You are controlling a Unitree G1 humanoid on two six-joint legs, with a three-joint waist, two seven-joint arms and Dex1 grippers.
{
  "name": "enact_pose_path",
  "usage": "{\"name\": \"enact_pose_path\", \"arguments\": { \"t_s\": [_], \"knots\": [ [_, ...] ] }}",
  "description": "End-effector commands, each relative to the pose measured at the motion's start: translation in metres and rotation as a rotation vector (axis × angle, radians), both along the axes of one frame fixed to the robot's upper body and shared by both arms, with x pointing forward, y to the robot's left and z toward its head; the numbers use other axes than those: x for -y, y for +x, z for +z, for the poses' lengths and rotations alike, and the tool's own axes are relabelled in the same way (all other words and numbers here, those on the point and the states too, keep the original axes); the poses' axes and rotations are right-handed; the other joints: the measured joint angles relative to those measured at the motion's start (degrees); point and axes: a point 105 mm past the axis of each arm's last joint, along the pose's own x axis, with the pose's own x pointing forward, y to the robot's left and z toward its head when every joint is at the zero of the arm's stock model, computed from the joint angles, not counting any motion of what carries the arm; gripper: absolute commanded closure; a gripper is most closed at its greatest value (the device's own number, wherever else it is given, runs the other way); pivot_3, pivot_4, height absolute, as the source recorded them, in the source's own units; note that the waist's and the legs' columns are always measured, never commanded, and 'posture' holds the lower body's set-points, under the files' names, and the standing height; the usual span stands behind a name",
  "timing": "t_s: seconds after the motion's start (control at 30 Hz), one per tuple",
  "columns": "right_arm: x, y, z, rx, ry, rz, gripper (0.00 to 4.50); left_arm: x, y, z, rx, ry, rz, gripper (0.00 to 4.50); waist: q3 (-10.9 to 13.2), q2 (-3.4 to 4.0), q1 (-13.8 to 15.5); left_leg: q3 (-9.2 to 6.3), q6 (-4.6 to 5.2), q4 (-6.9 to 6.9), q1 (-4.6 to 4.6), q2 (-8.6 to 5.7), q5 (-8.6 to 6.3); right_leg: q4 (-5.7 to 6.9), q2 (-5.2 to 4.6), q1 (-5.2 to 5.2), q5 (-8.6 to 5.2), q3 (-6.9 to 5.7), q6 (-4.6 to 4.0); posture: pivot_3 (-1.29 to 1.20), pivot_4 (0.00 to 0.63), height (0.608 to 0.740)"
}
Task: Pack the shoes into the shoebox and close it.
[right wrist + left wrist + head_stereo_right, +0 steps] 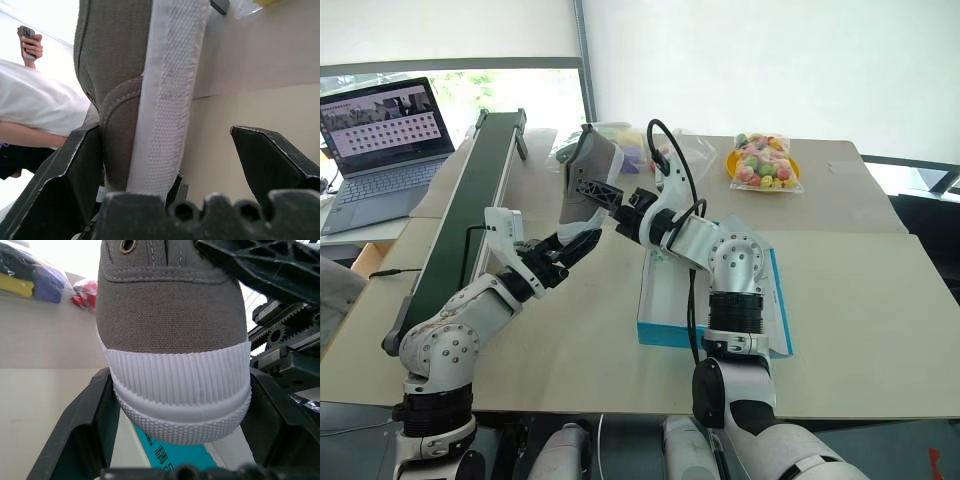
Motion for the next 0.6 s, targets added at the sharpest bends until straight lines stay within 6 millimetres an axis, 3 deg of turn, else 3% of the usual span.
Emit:
{"name": "enact_pose_path", "arguments": {
  "t_s": [0.03, 0.13, 0.43, 0.6],
  "knots": [
    [0.008, 0.006, 0.02, 0.061, 0.041, -0.047, 0.0, 0.005, -0.006, 0.019, 0.08, -0.012, -0.031, 1.41, 0.0, 0.0, 0.0, 0.0, 0.0, 0.0, 0.0, 0.0, 0.0, 0.0, 0.0, 0.0, 0.0, 0.0, 0.0, 0.0, 0.15, 0.709],
    [0.01, 0.007, 0.023, 0.068, 0.056, -0.069, 0.64, 0.005, -0.006, 0.018, 0.078, -0.01, -0.027, 1.42, 0.0, 0.0, 0.0, 0.0, 0.0, 0.0, 0.0, 0.0, 0.0, -0.01, 0.0, 0.0, 0.0, 0.0, 0.0, 0.0, 0.15, 0.709],
    [0.009, 0.003, 0.037, 0.103, 0.075, -0.066, 3.61, 0.004, -0.004, 0.013, 0.069, 0.032, -0.018, 1.42, 0.0, 0.0, 0.0, 0.0, 0.0, 0.0, -0.01, 0.0, 0.0, 0.0, 0.0, -0.03, 0.0, 0.0, 0.0, 0.0, 0.15, 0.709],
    [0.009, 0.002, 0.046, 0.123, 0.082, -0.08, 3.61, 0.004, -0.002, 0.009, 0.065, 0.075, -0.008, 1.42, 0.0, 0.0, 0.01, 0.0, 0.0, 0.0, -0.03, 0.0, 0.0, -0.01, 0.0, -0.03, 0.0, 0.0, 0.0, 0.0, 0.15, 0.709]
  ]
}}
